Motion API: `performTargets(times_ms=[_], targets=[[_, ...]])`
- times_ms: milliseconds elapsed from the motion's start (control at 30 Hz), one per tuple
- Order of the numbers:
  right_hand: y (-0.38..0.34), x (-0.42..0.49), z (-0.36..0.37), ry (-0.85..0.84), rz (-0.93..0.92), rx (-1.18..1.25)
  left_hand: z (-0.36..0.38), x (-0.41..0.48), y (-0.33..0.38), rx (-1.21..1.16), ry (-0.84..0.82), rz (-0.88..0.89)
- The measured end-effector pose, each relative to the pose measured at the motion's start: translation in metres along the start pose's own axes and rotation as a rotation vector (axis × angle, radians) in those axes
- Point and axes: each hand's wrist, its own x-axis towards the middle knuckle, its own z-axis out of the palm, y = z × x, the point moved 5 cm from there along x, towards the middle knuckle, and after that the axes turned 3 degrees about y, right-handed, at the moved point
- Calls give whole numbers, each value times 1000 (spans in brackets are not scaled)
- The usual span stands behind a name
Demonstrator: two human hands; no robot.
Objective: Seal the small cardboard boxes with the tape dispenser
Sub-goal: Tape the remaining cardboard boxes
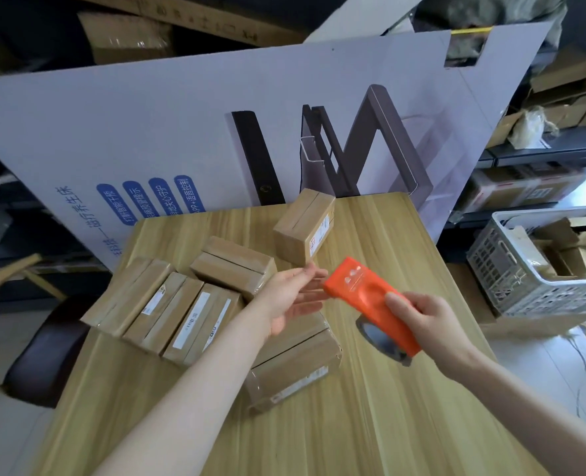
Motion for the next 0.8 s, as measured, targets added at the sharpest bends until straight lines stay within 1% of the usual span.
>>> performTargets(times_ms=[67, 167, 233, 300, 400, 467, 533, 667, 800], targets=[[-1, 3, 1, 48, 144, 203, 4, 1, -14, -56, 20, -136], [-3, 7, 8, 17, 325, 403, 23, -1, -37, -6, -70, -330], [-4, 9, 12, -5, 396, 480, 33, -2, -38, -17, -136, -364], [-4, 11, 14, 8, 435, 532, 37, -2, -28, -86, -156, -350], [-7, 14, 14, 17, 435, 555, 36, 0, -16, -76, -99, -284], [-9, 15, 13, 4, 414, 522, 31, 2, -11, -50, -52, -224], [-10, 15, 11, 0, 400, 465, 26, 2, -9, -28, -63, -195], [-14, 14, 5, 0, 344, 365, 17, 2, -7, 115, -85, -197], [-20, 13, 3, -39, 275, 331, 8, 1, -3, 306, -80, -250]])
